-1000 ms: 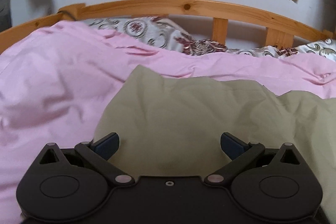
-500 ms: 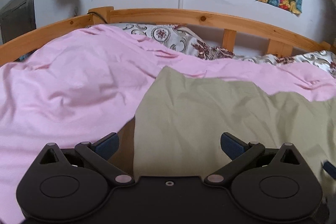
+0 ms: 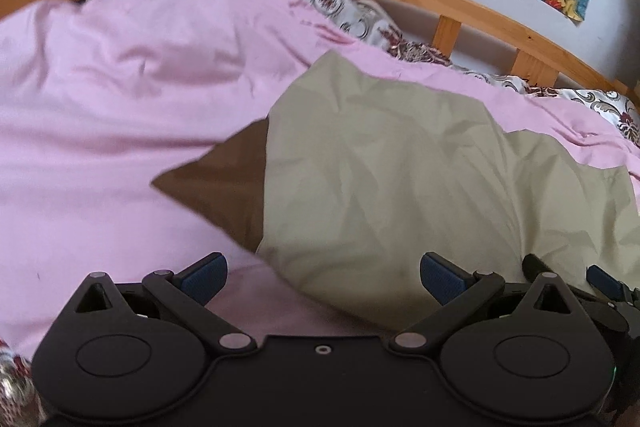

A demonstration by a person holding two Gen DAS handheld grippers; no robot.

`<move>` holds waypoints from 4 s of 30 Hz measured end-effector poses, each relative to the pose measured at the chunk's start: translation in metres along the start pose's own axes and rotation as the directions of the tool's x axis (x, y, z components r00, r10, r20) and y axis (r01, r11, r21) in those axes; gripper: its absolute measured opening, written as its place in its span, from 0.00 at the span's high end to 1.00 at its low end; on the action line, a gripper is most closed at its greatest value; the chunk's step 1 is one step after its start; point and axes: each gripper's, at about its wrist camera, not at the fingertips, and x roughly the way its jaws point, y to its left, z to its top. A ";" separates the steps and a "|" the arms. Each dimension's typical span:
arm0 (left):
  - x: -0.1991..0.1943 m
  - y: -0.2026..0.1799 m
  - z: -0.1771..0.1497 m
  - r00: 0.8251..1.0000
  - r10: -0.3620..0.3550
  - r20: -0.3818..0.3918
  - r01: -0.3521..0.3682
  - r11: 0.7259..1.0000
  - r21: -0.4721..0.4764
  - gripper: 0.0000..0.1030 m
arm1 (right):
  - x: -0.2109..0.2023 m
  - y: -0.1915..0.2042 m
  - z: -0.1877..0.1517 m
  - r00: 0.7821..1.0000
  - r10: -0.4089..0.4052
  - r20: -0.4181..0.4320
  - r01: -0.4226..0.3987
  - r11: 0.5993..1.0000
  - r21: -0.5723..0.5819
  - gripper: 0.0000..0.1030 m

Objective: Fold large clothes

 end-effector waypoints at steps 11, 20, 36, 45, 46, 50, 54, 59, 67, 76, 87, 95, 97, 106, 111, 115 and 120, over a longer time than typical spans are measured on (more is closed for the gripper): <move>0.018 0.016 -0.005 0.997 -0.051 -0.061 0.047 0.997 -0.068 0.01 | 0.000 0.002 -0.001 1.000 -0.006 0.006 0.006 1.000 -0.005 0.00; 0.048 0.039 0.004 0.988 -0.145 -0.048 0.137 0.980 -0.148 0.01 | 0.000 0.003 -0.001 1.000 -0.012 0.010 0.013 1.000 -0.011 0.00; 0.085 0.044 0.025 0.985 -0.171 -0.012 0.165 0.966 -0.201 0.01 | -0.001 0.006 -0.002 1.000 -0.019 0.017 0.019 1.000 -0.016 0.00; 0.086 0.064 0.026 0.988 -0.150 0.019 0.147 0.923 -0.354 0.22 | -0.001 0.007 -0.002 1.000 -0.023 0.021 0.023 1.000 -0.020 0.00; 0.085 0.065 0.026 0.989 -0.146 0.017 0.143 0.925 -0.352 0.25 | -0.001 0.007 -0.002 1.000 -0.023 0.021 0.023 1.000 -0.020 0.00; 0.080 0.057 0.029 0.992 -0.124 0.003 0.119 0.940 -0.319 0.39 | -0.001 0.008 -0.002 0.999 -0.028 0.023 0.028 0.999 -0.025 0.00; 0.068 0.045 0.038 0.995 -0.100 0.012 0.099 0.954 -0.283 0.57 | -0.003 0.010 -0.002 0.999 -0.039 0.033 0.040 0.998 -0.041 0.00; 0.037 0.020 0.043 0.990 -0.084 0.116 0.099 0.986 -0.133 0.73 | -0.015 0.024 -0.005 0.989 -0.092 0.117 0.106 0.987 -0.121 0.00; -0.006 -0.038 0.065 0.931 -0.295 0.216 0.263 0.951 0.165 0.82 | -0.017 0.029 -0.001 0.991 -0.075 0.109 0.093 0.982 -0.164 0.00; -0.041 -0.131 0.075 0.783 -0.608 0.131 0.470 0.717 0.514 0.83 | -0.025 -0.008 0.015 0.996 0.031 0.086 -0.025 0.997 -0.075 0.04; 0.016 -0.204 0.053 0.610 -0.766 -0.203 0.718 0.426 0.551 0.83 | -0.059 -0.046 0.010 0.994 0.081 -0.079 -0.098 0.966 -0.241 0.05; 0.043 -0.225 0.020 0.538 -0.772 -0.338 0.750 0.255 0.610 0.83 | -0.076 -0.129 0.015 0.971 -0.235 -0.049 0.212 0.934 -0.289 0.12; 0.044 -0.232 0.010 0.530 -0.761 -0.373 0.749 0.215 0.626 0.83 | -0.080 -0.146 0.021 0.957 -0.291 -0.015 0.282 0.938 -0.199 0.17; 0.058 -0.263 -0.032 0.554 -0.656 -0.513 0.733 0.092 0.674 0.78 | -0.097 -0.201 0.021 0.985 -0.111 0.133 0.068 0.955 0.290 0.33; 0.063 -0.259 -0.036 0.546 -0.658 -0.518 0.739 0.088 0.668 0.75 | -0.096 -0.217 0.022 0.986 -0.009 0.169 -0.060 0.917 0.394 0.31; 0.063 -0.262 -0.039 0.552 -0.664 -0.504 0.727 0.086 0.681 0.72 | -0.086 -0.214 0.018 0.991 0.036 0.128 -0.086 0.909 0.408 0.31; 0.052 -0.259 -0.041 0.564 -0.674 -0.476 0.684 0.060 0.727 0.68 | -0.067 -0.202 0.014 0.997 0.042 0.067 -0.065 0.919 0.390 0.81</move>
